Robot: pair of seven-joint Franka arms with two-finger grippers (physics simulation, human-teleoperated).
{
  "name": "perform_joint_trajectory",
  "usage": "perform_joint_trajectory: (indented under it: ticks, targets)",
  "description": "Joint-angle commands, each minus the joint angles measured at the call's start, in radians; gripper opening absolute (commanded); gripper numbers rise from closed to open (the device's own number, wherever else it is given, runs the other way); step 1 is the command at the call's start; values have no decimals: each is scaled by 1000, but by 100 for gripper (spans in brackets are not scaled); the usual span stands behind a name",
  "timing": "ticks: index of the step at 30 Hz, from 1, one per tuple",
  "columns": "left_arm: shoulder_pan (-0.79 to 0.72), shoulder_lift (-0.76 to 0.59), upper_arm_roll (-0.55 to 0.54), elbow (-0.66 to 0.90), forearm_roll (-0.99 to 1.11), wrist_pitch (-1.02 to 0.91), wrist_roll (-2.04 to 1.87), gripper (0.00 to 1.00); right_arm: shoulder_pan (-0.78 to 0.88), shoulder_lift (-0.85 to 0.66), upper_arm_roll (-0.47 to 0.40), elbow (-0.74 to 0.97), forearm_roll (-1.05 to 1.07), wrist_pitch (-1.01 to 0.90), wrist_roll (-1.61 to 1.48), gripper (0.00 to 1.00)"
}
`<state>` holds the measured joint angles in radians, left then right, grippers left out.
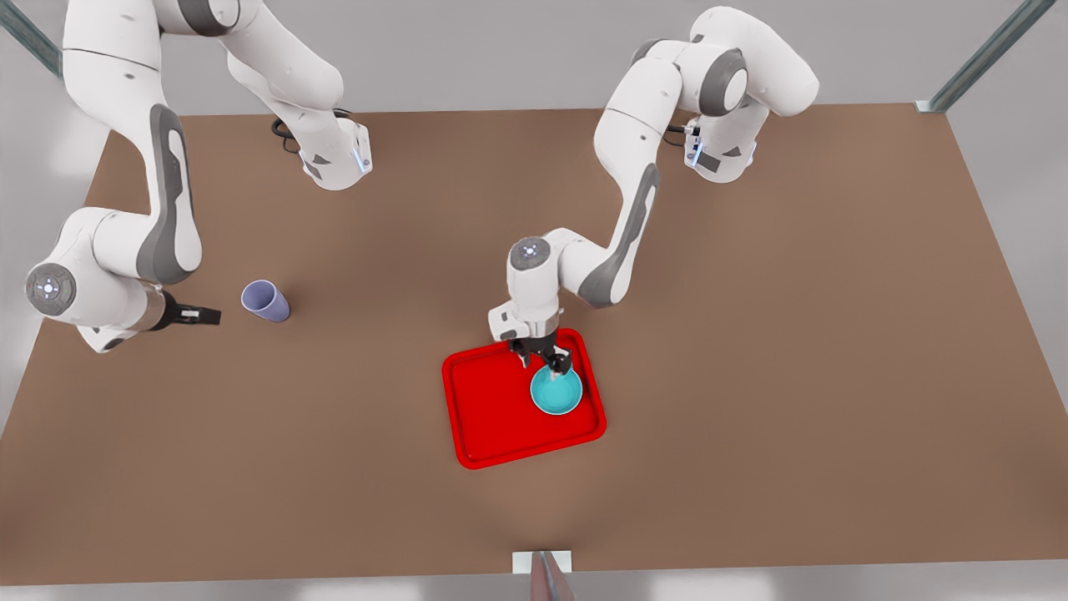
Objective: Place the bowl on the tray with the left arm and the cup on the tray with the right arm
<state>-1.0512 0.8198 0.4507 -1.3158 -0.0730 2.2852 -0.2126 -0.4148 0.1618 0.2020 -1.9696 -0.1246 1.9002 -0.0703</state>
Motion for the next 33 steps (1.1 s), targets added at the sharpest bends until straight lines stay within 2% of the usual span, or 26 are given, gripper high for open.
perform_joint_trajectory:
  ticks: [1, 3, 5, 9, 10, 11, 12, 13, 15, 16, 18, 19, 33]
  targets:
    - [10, -22, -1, 0, -7, -21, 1, 100, 1, -21, 2, -32, 2, 16, 0, 100]
    - [97, -180, 0, 1, -39, -233, 12, 100, 1, -104, 11, -173, 11, 92, 0, 100]
    - [263, -315, 0, 9, -51, -406, 15, 100, -6, -131, 16, -253, 13, 135, -14, 100]
    - [569, -436, 9, 15, -48, -665, 170, 100, -59, -111, 16, -281, 19, 180, -115, 100]
    - [608, -467, 9, 13, -39, -737, 182, 100, -62, -100, 16, -281, 19, 180, -115, 100]
    - [752, -485, -110, 16, -33, -829, 179, 100, -75, -96, 16, -287, 19, 197, -128, 100]
    - [951, -561, -364, 4, 99, -845, 162, 100, -81, -88, 16, -290, 19, 203, -134, 100]
    - [1048, -590, -463, 1, 114, -885, 153, 100, -81, -78, 16, -292, 19, 218, -134, 100]
    - [1050, -645, -464, -40, 119, -894, 142, 100, -88, -76, 17, -292, 20, 220, -135, 100]
    - [1054, -720, -465, -147, 119, -819, 147, 100, -88, -73, 17, -292, 40, 220, -135, 100]
    - [987, -748, -396, -163, 117, -820, 159, 100, -88, -71, 16, -293, 48, 220, -137, 100]
    - [947, -745, -357, -163, 117, -822, 159, 100, -88, -70, 16, -293, 48, 220, -137, 100]
    - [948, -643, -351, -88, 122, -740, 147, 100, -99, 25, 17, -292, 48, 261, -138, 100]
